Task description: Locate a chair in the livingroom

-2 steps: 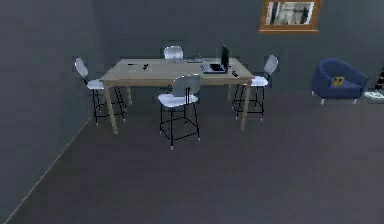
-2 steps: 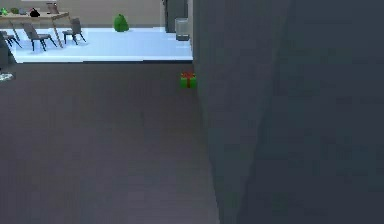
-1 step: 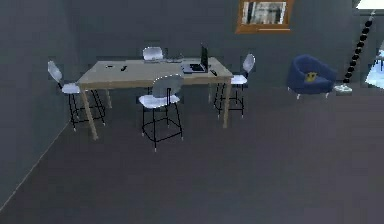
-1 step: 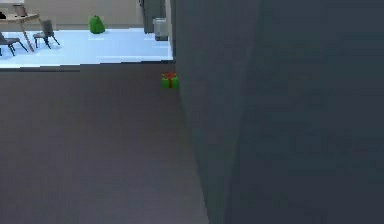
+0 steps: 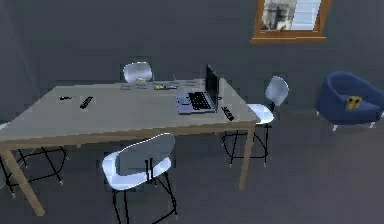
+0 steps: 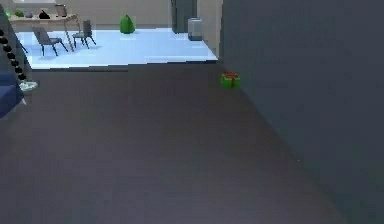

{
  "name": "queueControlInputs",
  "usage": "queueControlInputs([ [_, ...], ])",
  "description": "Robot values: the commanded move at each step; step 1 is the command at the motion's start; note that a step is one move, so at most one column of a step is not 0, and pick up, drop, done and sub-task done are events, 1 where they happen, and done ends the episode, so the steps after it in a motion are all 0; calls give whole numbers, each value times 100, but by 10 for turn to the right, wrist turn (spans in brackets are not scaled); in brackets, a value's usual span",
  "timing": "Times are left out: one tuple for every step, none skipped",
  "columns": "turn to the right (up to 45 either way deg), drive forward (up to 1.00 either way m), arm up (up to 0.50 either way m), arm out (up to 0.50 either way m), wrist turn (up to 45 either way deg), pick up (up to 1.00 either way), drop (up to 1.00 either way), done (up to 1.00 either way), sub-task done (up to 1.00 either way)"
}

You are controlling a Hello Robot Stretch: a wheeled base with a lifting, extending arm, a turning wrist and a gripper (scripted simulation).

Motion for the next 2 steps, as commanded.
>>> queueControlInputs([
  [180, 0, 0, 0, 0, 0, 0, 0, 0],
  [0, 5, 0, 0, 0, 0, 0, 0, 0],
])
